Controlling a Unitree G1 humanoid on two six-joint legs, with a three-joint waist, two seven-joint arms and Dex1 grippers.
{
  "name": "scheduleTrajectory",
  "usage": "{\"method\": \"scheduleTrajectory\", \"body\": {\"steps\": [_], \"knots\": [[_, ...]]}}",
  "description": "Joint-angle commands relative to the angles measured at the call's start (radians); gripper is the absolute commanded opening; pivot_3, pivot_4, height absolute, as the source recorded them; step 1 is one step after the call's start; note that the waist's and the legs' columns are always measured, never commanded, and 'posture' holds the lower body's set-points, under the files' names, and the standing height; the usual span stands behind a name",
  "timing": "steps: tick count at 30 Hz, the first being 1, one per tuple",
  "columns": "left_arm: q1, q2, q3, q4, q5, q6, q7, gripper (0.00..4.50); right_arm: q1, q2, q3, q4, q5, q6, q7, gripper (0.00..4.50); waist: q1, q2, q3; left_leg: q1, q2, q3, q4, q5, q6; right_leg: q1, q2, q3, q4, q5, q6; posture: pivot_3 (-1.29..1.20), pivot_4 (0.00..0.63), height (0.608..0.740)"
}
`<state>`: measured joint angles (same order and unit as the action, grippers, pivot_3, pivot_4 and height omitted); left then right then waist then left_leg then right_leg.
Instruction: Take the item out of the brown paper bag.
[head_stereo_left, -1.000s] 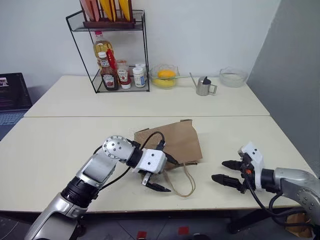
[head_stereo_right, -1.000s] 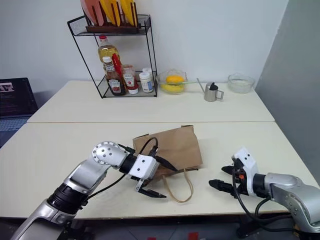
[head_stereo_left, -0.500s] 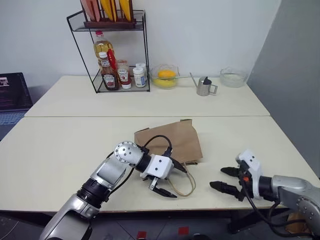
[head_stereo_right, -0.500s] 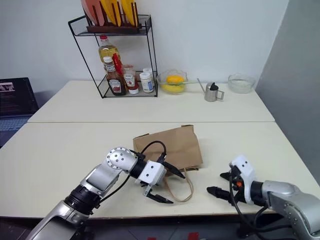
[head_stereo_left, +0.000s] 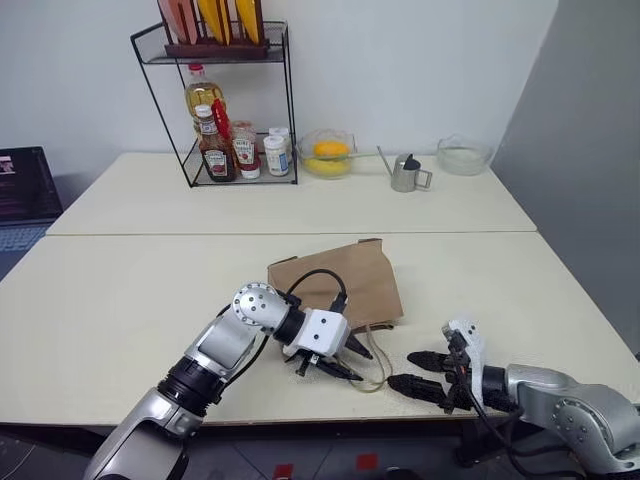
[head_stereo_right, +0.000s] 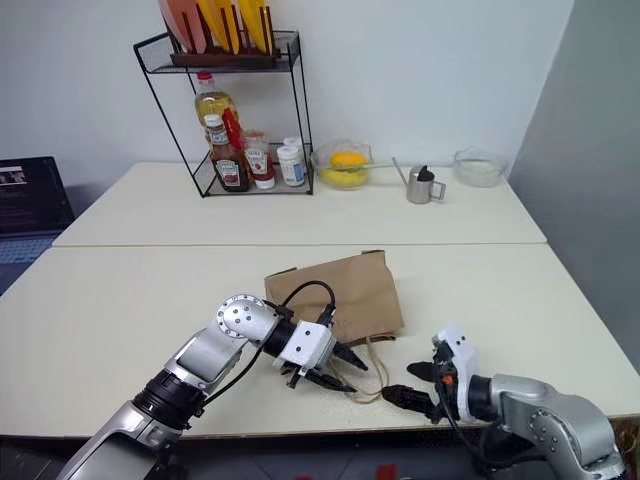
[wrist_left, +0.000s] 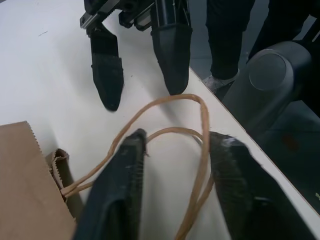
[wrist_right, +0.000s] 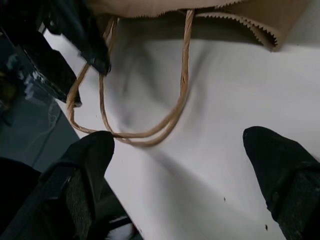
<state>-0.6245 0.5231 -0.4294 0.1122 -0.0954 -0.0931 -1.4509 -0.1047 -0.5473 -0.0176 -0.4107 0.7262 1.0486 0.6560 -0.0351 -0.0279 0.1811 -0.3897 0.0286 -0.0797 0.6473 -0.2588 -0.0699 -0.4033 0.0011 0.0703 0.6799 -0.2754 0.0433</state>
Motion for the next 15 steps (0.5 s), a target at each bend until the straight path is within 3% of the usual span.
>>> {"method": "scheduleTrajectory", "body": {"steps": [1, 3, 8, 15], "knots": [[-0.019, -0.004, 0.012, -0.015, -0.016, 0.004, 0.0, 0.67, -0.04, 0.049, 0.021, 0.054, 0.046, 0.028, 0.015, 4.5, -0.001, 0.0, 0.0, 0.0, 0.001, 0.0, 0.0, 0.0, 0.0, 0.0, 0.001, 0.0, 0.0, 0.0, 0.0, 0.0, 0.15, 0.74], [-0.019, -0.006, 0.015, -0.02, -0.022, 0.018, 0.002, 0.02, -0.062, 0.066, 0.049, 0.093, 0.025, 0.015, 0.027, 4.5, -0.002, 0.0, 0.0, 0.001, 0.001, 0.0, 0.0, 0.0, 0.0, 0.0, 0.002, 0.0, 0.0, 0.0, 0.0, 0.0, 0.15, 0.74], [-0.019, 0.0, 0.019, -0.029, -0.023, 0.034, 0.002, 0.02, -0.083, 0.075, 0.056, 0.138, 0.021, 0.001, 0.053, 4.5, -0.002, 0.0, -0.001, 0.001, 0.001, 0.0, 0.0, 0.0, 0.0, 0.0, 0.002, 0.0, 0.0, 0.0, 0.0, 0.0, 0.15, 0.74], [-0.013, 0.013, 0.021, -0.039, -0.013, 0.045, 0.009, 0.02, -0.061, 0.033, -0.044, 0.166, 0.087, 0.028, 0.101, 4.5, 0.002, 0.0, -0.001, 0.001, 0.001, 0.0, 0.0, 0.0, 0.0, 0.0, 0.002, 0.001, 0.0, 0.0, 0.0, 0.0, 0.15, 0.74]]}}
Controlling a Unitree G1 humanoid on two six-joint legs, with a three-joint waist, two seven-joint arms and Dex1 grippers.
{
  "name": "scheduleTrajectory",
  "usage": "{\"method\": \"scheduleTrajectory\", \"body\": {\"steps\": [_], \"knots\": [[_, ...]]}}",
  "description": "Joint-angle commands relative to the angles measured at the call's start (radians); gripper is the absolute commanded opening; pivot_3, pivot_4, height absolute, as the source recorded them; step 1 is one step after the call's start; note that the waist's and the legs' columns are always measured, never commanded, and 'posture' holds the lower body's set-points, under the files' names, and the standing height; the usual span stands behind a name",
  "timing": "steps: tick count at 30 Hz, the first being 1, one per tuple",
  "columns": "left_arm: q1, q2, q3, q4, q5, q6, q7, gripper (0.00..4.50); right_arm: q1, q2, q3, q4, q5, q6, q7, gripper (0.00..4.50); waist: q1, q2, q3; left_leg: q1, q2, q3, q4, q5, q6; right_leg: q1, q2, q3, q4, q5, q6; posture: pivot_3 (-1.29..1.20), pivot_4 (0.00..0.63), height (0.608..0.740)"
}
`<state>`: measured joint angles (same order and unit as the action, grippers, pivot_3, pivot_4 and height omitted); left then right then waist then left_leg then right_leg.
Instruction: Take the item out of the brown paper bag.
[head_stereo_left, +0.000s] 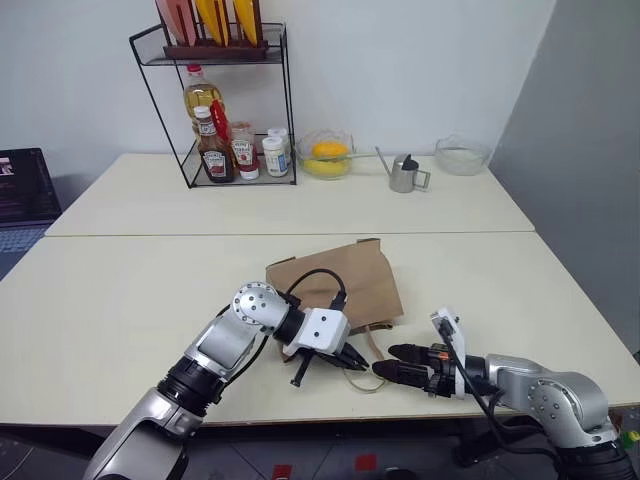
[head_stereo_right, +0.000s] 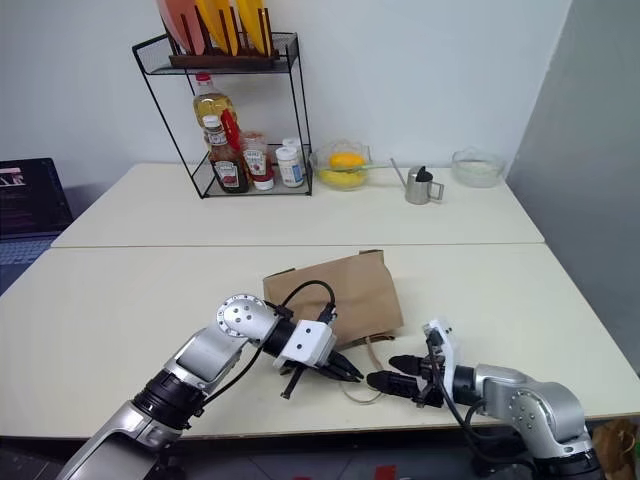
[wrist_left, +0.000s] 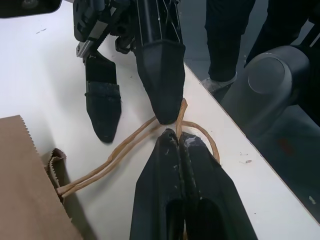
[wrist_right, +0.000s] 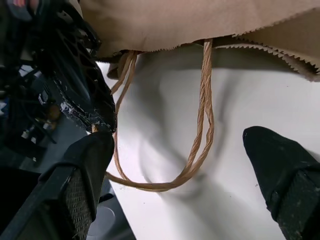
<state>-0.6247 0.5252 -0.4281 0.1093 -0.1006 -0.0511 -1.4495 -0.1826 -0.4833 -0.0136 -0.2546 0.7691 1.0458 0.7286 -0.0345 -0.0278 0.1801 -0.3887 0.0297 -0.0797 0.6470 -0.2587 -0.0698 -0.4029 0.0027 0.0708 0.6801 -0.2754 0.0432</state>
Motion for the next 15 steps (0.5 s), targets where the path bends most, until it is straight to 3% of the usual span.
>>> {"method": "scheduleTrajectory", "body": {"steps": [1, 8, 15], "knots": [[-0.012, 0.012, 0.02, -0.037, -0.005, 0.002, 0.011, 0.02, 0.021, -0.039, -0.056, 0.012, 0.056, 0.037, 0.039, 4.5, 0.002, 0.0, 0.0, 0.0, 0.0, 0.0, 0.0, 0.0, 0.0, 0.0, 0.0, 0.0, 0.0, 0.0, 0.0, 0.0, 0.15, 0.74], [-0.011, 0.021, 0.023, -0.041, -0.005, 0.009, 0.02, 0.02, 0.109, -0.149, -0.031, -0.029, 0.045, 0.002, 0.131, 4.5, 0.004, 0.0, 0.0, -0.001, 0.0, 0.0, 0.0, 0.0, 0.0, 0.0, -0.001, 0.0, 0.0, 0.0, 0.0, 0.0, 0.15, 0.74], [-0.034, 0.012, 0.045, -0.034, -0.015, 0.077, 0.066, 0.02, 0.255, -0.358, 0.051, -0.278, -0.153, -0.272, 0.22, 4.5, 0.004, 0.0, 0.0, -0.001, -0.001, 0.0, 0.0, 0.0, 0.0, 0.0, -0.001, 0.0, -0.001, -0.003, 0.005, 0.0, 0.15, 0.74]]}}
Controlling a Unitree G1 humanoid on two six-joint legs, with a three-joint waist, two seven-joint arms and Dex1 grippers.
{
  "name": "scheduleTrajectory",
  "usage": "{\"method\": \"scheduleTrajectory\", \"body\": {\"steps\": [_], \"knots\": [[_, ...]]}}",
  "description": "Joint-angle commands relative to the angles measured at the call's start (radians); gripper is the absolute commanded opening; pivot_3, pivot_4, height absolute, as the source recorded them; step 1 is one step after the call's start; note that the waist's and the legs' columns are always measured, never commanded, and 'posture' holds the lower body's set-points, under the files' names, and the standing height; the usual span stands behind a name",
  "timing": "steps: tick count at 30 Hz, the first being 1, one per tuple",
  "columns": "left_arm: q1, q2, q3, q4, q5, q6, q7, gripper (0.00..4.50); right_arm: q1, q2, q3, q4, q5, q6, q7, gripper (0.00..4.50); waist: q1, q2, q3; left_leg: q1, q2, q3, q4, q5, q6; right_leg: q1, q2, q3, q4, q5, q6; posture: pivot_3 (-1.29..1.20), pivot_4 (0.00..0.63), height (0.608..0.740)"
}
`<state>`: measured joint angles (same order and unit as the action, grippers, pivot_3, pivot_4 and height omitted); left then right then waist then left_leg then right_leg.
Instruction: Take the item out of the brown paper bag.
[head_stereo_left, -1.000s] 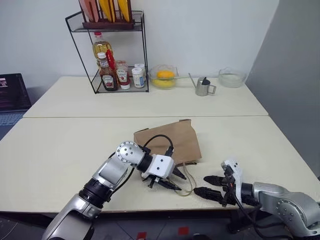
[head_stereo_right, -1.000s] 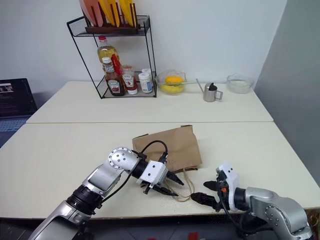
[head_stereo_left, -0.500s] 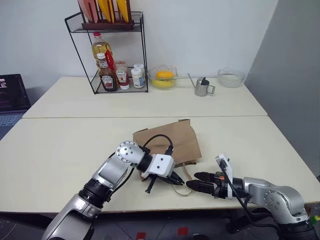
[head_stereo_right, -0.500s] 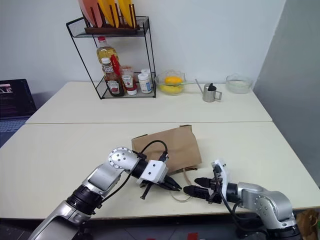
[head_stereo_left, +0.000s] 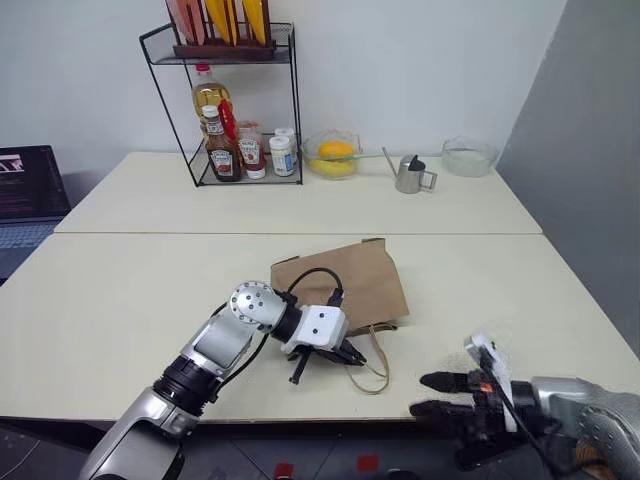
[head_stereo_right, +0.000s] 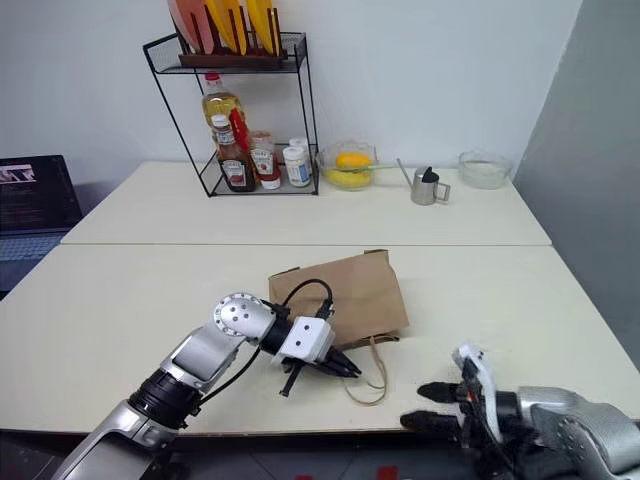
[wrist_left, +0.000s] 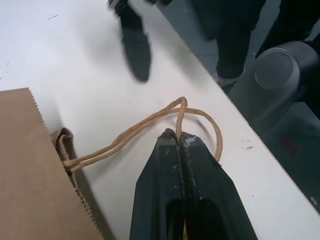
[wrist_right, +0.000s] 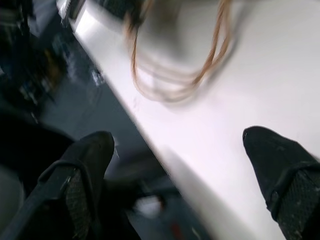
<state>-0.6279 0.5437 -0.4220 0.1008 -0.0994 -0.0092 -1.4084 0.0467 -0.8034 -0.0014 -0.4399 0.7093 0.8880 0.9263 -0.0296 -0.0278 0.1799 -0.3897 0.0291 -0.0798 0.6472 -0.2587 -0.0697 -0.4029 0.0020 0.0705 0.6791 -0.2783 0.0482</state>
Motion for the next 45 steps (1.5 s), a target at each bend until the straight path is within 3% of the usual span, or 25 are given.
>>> {"method": "scheduleTrajectory", "body": {"steps": [1, 7, 14, 22, 34, 37, 45], "knots": [[-0.034, -0.01, 0.042, -0.027, -0.02, 0.051, 0.035, 0.02, 0.026, -0.034, 0.044, -0.111, -0.098, -0.13, 0.015, 4.5, -0.001, 0.0, 0.0, 0.0, 0.0, 0.0, 0.0, 0.0, 0.0, 0.0, 0.0, 0.0, 0.0, 0.0, 0.0, 0.0, 0.15, 0.74], [-0.048, -0.029, 0.065, -0.033, -0.046, 0.129, 0.063, 0.02, -0.088, 0.155, 0.031, -0.005, 0.047, 0.044, -0.114, 4.5, -0.004, 0.0, 0.0, 0.001, 0.001, 0.0, 0.0, 0.0, 0.0, 0.0, 0.001, 0.0, 0.001, 0.0, 0.0, 0.0, 0.15, 0.74], [-0.045, -0.028, 0.065, -0.044, -0.047, 0.131, 0.064, 0.02, -0.148, 0.265, -0.008, 0.136, 0.14, 0.213, -0.198, 4.5, -0.002, 0.0, 0.0, 0.0, 0.0, 0.0, 0.0, 0.0, 0.0, 0.0, 0.001, 0.0, 0.0, 0.003, -0.005, 0.0, 0.15, 0.74], [-0.051, -0.034, 0.076, -0.056, -0.064, 0.155, 0.081, 0.02, -0.206, 0.31, 0.092, 0.175, 0.043, 0.169, -0.252, 4.5, -0.017, -0.001, -0.001, 0.007, 0.002, 0.0, -0.001, 0.0, 0.0, 0.004, 0.003, 0.001, 0.001, 0.0, 0.0, 0.0, 0.15, 0.74], [-0.068, -0.05, 0.103, -0.078, -0.109, 0.233, 0.105, 0.02, -0.235, 0.334, 0.342, 0.236, -0.338, -0.154, -0.31, 4.5, -0.031, -0.002, -0.002, 0.017, 0.003, 0.0, -0.002, 0.0, 0.0, 0.014, 0.004, 0.001, 0.0, -0.001, -0.001, 0.0, 0.15, 0.74], [-0.067, -0.051, 0.103, -0.084, -0.113, 0.237, 0.112, 0.0, -0.222, 0.306, 0.377, 0.237, -0.408, -0.218, -0.293, 3.87, -0.031, -0.002, -0.003, 0.019, 0.003, 0.0, -0.002, 0.0, 0.0, 0.016, 0.004, 0.001, 0.0, -0.001, -0.001, 0.0, 0.15, 0.74], [-0.055, -0.043, 0.107, -0.105, -0.12, 0.245, 0.122, 0.0, -0.17, 0.223, 0.391, 0.224, -0.529, -0.333, -0.266, 0.9, -0.011, -0.002, -0.003, 0.016, 0.002, 0.0, -0.003, 0.0, 0.0, 0.015, 0.003, 0.0, -0.003, -0.002, -0.002, 0.0, 0.15, 0.74]]}}
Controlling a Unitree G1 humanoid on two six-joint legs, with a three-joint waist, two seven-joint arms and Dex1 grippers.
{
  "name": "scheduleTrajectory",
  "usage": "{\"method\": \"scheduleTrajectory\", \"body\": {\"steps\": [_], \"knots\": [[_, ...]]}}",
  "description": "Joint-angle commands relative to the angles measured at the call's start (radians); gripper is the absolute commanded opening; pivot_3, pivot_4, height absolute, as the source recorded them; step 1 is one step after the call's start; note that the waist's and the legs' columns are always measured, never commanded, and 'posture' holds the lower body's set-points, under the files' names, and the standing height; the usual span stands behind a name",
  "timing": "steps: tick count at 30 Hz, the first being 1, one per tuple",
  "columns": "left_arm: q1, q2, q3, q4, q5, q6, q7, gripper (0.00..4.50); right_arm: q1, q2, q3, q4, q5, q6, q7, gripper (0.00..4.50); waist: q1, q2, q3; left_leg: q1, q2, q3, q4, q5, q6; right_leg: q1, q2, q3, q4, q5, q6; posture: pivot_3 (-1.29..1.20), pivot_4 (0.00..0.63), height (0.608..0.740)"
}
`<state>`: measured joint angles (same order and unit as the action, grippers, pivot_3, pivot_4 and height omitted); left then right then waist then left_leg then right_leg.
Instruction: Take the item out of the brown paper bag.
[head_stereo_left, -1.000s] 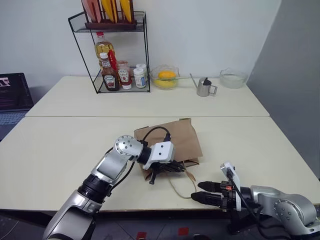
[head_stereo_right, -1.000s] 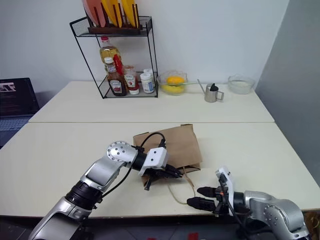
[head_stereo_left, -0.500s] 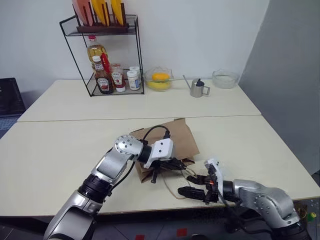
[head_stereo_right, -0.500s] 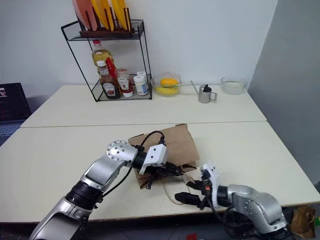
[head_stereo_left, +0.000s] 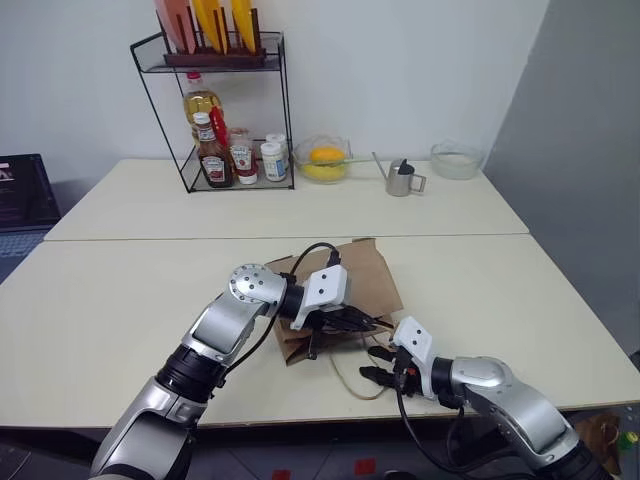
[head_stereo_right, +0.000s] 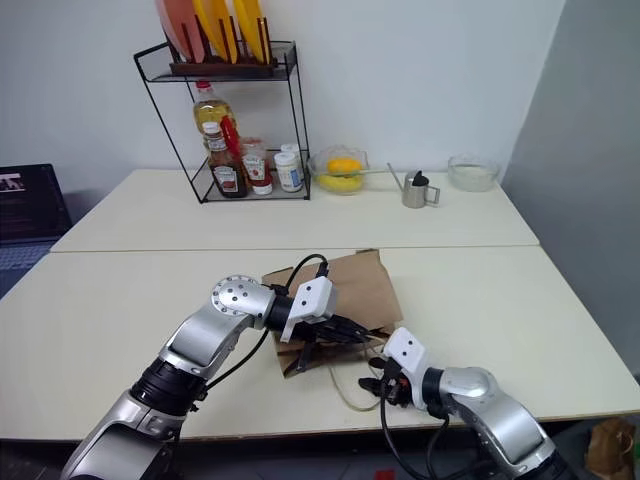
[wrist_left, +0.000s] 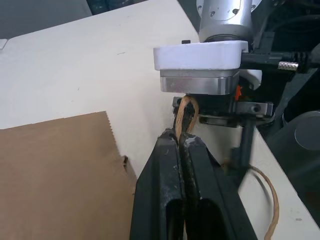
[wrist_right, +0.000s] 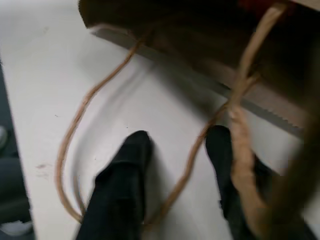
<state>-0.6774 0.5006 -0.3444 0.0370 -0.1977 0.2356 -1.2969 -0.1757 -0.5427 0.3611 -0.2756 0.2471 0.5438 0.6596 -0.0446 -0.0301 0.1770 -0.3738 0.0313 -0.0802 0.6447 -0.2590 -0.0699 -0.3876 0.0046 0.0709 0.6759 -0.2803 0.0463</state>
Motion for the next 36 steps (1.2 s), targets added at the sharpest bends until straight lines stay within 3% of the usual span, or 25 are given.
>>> {"method": "scheduleTrajectory", "body": {"steps": [1, 3, 16, 20, 26, 36], "knots": [[-0.005, 0.0, 0.03, -0.042, -0.022, 0.001, 0.012, 0.0, 0.055, -0.038, 0.025, 0.064, -0.076, 0.006, -0.007, 0.55, 0.006, 0.0, 0.0, -0.001, 0.0, 0.0, 0.0, 0.0, 0.0, 0.0, 0.0, 0.0, -0.001, 0.0, 0.0, 0.0, 0.15, 0.74], [-0.004, -0.002, 0.031, -0.045, -0.022, 0.001, 0.015, 0.0, 0.057, -0.038, 0.021, 0.072, -0.091, -0.003, -0.012, 0.03, 0.009, 0.0, 0.0, -0.001, 0.0, 0.0, 0.0, 0.0, 0.0, 0.0, 0.0, 0.0, -0.002, 0.0, 0.0, 0.0, 0.15, 0.74], [-0.086, -0.011, 0.123, -0.01, -0.08, 0.13, 0.099, 0.0, 0.054, -0.007, -0.12, -0.067, 0.056, 0.105, 0.011, 0.03, 0.016, 0.0, 0.0, -0.004, -0.001, -0.001, 0.001, 0.0, 0.0, -0.001, -0.001, 0.0, -0.002, 0.0, 0.001, 0.0, 0.15, 0.74], [-0.252, -0.037, 0.225, 0.155, -0.098, 0.185, 0.216, 0.0, 0.05, -0.039, -0.142, -0.135, 0.051, 0.15, 0.001, 0.03, 0.017, 0.0, 0.002, -0.007, -0.002, -0.003, 0.002, 0.0, 0.0, -0.003, -0.001, -0.002, -0.003, 0.001, 0.001, 0.0, 0.15, 0.74], [-0.429, -0.049, 0.29, 0.434, -0.026, 0.076, 0.345, 0.0, 0.035, -0.027, -0.129, -0.097, 0.003, 0.154, -0.044, 0.03, 0.013, 0.0, 0.002, -0.007, -0.002, -0.003, 0.0, 0.0, 0.0, -0.003, -0.001, -0.001, -0.006, 0.0, 0.001, 0.0, 0.15, 0.74], [-0.477, -0.062, 0.289, 0.582, 0.031, -0.043, 0.393, 0.0, 0.006, 0.015, -0.181, -0.096, 0.032, 0.172, -0.063, 0.03, 0.015, 0.0, 0.002, -0.008, -0.002, -0.003, 0.0, 0.0, 0.0, -0.003, -0.001, -0.002, -0.006, 0.001, 0.001, 0.0, 0.15, 0.74]]}}
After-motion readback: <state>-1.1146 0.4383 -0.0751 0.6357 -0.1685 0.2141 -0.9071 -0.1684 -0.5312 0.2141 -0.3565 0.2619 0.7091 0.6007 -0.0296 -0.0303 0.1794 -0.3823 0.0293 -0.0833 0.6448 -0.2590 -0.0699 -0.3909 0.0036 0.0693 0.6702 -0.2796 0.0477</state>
